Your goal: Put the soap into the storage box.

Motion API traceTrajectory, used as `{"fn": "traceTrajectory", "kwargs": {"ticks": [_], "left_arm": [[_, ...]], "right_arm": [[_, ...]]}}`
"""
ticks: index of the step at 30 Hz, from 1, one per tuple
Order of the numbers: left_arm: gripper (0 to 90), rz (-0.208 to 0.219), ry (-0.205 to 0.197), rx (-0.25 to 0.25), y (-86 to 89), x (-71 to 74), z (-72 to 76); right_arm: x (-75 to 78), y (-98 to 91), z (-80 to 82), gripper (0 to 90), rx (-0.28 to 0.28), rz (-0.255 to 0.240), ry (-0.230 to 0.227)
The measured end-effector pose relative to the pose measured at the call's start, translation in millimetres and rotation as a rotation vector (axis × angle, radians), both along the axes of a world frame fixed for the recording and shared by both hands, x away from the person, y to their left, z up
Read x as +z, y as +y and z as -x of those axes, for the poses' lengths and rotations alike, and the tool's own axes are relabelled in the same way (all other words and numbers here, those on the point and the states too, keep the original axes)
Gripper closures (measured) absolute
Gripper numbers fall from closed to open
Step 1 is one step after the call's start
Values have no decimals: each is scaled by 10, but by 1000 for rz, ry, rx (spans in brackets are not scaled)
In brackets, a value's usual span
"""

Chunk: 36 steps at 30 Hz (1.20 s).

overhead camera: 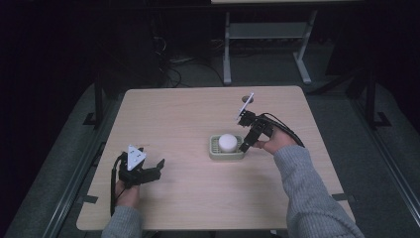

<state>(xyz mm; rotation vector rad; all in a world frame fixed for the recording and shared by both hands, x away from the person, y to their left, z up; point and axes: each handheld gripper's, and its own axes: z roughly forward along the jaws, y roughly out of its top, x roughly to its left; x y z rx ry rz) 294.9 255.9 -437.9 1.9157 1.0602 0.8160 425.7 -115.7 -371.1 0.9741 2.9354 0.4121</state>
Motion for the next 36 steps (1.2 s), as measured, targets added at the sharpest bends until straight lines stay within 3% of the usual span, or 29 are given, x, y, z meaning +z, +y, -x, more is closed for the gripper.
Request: {"fn": "traceTrajectory", "kwargs": {"ticks": [24, 36], "left_arm": [[148, 0, -1, 0, -1, 0, 1], [148, -1, -2, 0, -3, -2, 0]], "right_arm": [[-22, -232, 179, 235, -24, -26, -1], [-124, -384, 265, 235, -44, -40, 9]]}}
